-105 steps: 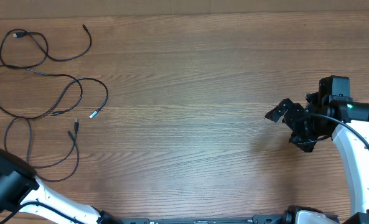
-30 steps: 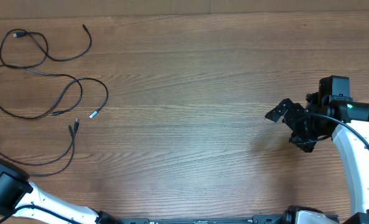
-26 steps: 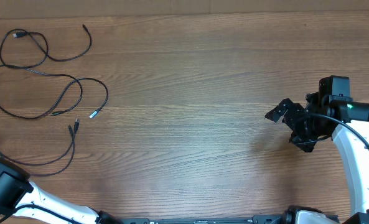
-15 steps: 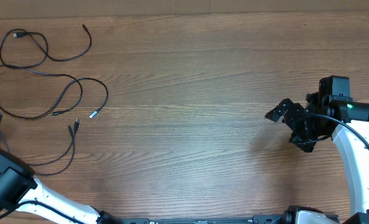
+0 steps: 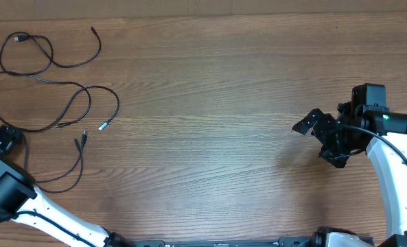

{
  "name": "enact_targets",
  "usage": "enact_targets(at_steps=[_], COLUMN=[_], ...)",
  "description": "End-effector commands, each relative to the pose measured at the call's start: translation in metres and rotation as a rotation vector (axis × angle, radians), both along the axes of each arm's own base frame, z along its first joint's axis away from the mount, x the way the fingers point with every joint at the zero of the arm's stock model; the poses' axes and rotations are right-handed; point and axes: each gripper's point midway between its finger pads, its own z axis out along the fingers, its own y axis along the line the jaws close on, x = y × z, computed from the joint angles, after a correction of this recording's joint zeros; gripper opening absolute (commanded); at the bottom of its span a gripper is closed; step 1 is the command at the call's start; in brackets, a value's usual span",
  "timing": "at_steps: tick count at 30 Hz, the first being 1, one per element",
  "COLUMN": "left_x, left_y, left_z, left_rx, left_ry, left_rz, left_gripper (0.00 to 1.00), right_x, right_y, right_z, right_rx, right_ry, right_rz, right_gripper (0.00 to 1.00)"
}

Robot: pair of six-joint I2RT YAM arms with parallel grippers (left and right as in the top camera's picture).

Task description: Untangle cables

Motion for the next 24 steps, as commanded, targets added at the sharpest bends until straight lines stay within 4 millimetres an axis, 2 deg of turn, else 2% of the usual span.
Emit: enact_targets(at_steps=[1, 5, 11, 16, 21, 24], left_x=[-0.01, -0.022, -0.043, -0.075, -0.105, -0.116], left_y=[0.004, 0.013, 0.022, 0.032, 0.046, 0.05], left_z=[-0.007, -0.007, -0.008, -0.007, -0.008, -0.008], left_rx=[-0.003, 0.025, 0.019, 0.019, 0.005, -0.009], left_ry=[0.028, 0.066, 0.089, 0.128, 0.118, 0.1], left_rz=[-0.005, 0.013, 0.067, 0.206, 0.284, 0.318], left_gripper=[0.88, 0.8, 0.79, 0.8, 0.76, 0.76], right_x=[-0.001, -0.001, -0.001, -0.001, -0.001, -0.001], right_y=[-0.001, -0.001, -0.001, -0.001, -0.001, -0.001], right_z=[-0.001, -0.001, -0.001, -0.001, -0.001, -0.001], right_rx=[-0.004, -0.004, -0.004, -0.004, -0.004, -0.004], right_ry=[0.0, 0.0, 0.0, 0.0, 0.0, 0.0], right_rz=[0.002, 0.002, 0.002, 0.002, 0.002, 0.002], right_gripper=[1.0, 1.0, 1.0, 1.0, 1.0, 1.0])
